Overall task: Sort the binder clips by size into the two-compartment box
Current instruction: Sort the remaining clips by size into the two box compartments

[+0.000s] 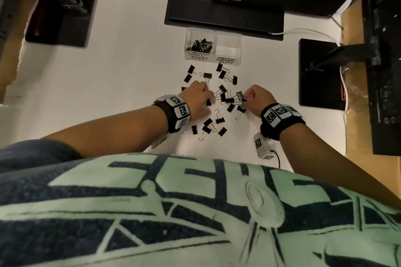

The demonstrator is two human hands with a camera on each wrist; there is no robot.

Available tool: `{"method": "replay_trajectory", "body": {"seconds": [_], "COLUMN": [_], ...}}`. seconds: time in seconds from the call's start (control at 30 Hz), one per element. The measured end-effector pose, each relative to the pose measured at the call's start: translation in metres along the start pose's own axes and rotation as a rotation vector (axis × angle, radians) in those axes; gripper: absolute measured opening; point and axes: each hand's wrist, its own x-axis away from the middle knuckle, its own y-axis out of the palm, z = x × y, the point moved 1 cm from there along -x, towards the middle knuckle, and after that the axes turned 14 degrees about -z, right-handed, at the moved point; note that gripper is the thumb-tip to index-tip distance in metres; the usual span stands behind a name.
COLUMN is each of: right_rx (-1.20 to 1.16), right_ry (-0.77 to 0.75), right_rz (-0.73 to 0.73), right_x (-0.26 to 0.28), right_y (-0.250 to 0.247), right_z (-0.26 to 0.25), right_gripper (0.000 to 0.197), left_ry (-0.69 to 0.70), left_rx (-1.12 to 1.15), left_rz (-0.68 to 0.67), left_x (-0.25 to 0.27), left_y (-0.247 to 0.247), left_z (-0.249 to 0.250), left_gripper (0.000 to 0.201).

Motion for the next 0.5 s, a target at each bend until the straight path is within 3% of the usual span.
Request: {"method": "replay_trajectory", "body": {"seconds": [0.2, 0.33, 0.5], "right_rx": [-0.031, 0.138, 0.34], "right_ry": [-0.062, -0.189, -0.356], "right_rz": [0.079, 0.144, -0.022], "right_x": [0.005, 0.012, 0.024], "right_y": [0.008, 0.016, 0.043], "right_z": [0.006, 0.0, -0.012], "right_gripper": [0.022, 0.014, 0.024], "left_ry": [-0.02, -0.066, -0.076], "left_rx": [-0.032, -0.013, 0.082], "left_rz": [-0.185, -0.135, -0.076], "left_x": [0.003, 0.005, 0.008], "left_y": [0.018, 0.017, 0.01], "left_z": [0.009, 0.005, 0.003], "left_gripper": [0.03, 0.021, 0.005]}}
